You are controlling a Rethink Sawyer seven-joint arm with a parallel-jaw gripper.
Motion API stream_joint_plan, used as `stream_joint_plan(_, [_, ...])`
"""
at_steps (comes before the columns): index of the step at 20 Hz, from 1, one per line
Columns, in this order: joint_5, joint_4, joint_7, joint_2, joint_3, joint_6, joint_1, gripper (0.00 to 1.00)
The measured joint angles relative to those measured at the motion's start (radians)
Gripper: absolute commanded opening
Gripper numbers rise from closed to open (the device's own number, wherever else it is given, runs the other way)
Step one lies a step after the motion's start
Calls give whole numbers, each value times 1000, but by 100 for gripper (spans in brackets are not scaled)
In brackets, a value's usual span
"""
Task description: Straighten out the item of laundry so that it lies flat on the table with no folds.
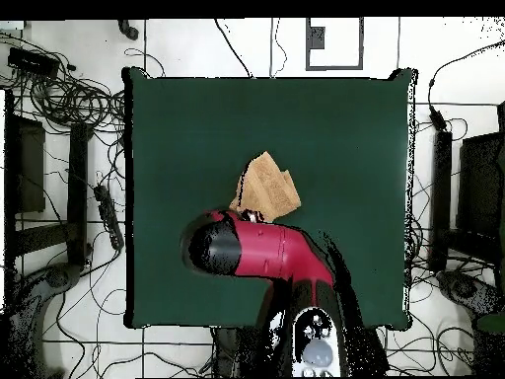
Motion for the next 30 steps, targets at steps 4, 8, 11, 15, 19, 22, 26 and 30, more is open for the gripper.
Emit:
stream_joint_plan(4, [1, -122, 0, 102, -8, 0, 0, 100])
stream_joint_plan(8, [4, -234, 0, 195, -10, 0, -3, 100])
stream_joint_plan(11, [3, -322, 0, 267, -10, 0, -7, 100])
stream_joint_plan(15, [3, -427, 0, 357, -10, 0, -11, 100])
stream_joint_plan(19, [3, -516, 0, 444, -9, -3, -16, 100])
stream_joint_plan(22, [3, -570, 0, 503, -9, -3, -24, 100])
stream_joint_plan(26, [6, -613, 0, 543, -11, -3, -26, 100])
stream_joint_plan(30, [7, -632, 0, 552, -20, -4, -20, 100])
